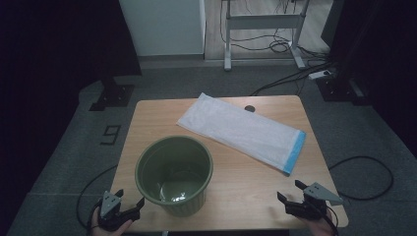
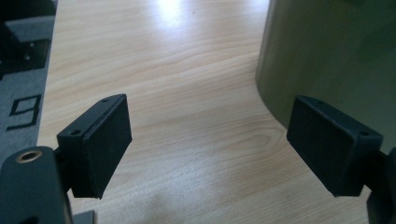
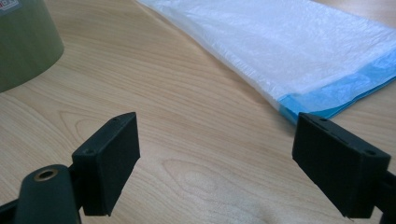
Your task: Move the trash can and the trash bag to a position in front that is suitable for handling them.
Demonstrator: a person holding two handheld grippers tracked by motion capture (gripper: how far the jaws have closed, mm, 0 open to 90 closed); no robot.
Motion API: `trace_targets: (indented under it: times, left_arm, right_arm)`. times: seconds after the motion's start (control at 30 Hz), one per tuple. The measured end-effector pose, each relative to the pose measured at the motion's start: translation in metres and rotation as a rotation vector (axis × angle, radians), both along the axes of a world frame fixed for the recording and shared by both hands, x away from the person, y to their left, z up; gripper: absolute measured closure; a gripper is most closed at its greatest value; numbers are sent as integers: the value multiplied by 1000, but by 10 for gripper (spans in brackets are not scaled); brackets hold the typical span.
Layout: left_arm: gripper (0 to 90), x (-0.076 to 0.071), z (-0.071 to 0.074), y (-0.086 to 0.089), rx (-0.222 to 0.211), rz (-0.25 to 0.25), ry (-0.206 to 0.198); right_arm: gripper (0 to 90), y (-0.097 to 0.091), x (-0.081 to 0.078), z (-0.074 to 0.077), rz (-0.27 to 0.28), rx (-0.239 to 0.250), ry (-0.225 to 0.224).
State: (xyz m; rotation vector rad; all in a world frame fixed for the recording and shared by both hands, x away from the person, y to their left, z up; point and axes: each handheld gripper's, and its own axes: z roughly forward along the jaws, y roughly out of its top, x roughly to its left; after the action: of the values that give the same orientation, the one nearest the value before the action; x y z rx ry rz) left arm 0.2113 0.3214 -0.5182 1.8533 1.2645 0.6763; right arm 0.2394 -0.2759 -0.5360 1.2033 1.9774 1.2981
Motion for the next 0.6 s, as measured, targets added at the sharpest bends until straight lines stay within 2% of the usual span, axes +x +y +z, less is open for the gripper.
trace_targets:
  times: [0.13,0.27,0.33,0.37,0.43,0.5,0.53,0.57,0.6]
  left_arm:
    - [105,-1,5,2,-23,-33,-6]
    - [61,-5,13,1,-39,-89,-19]
    - [52,-8,17,0,-50,-135,-30]
    - [48,-8,17,0,-50,-135,-30]
    - [40,-12,22,-1,-67,-209,-39]
    - [33,-12,24,-2,-75,-250,-43]
    - [33,-12,24,-2,-75,-250,-43]
    - [33,-12,25,-5,-76,-291,-48]
    - [33,-12,25,-6,-79,-304,-49]
  right_arm:
    - [149,-3,1,-1,-9,0,-5]
    - [152,-6,1,-2,-7,-8,-4]
    - [152,-7,2,-1,-2,-5,-8]
    - [152,-7,2,-1,-2,-5,-8]
    - [152,-8,3,-1,1,0,-14]
    - [152,-8,3,-1,3,1,-14]
    - [152,-8,3,-1,3,1,-14]
    - [152,-9,3,-1,4,0,-13]
    - [152,-9,4,-1,5,0,-14]
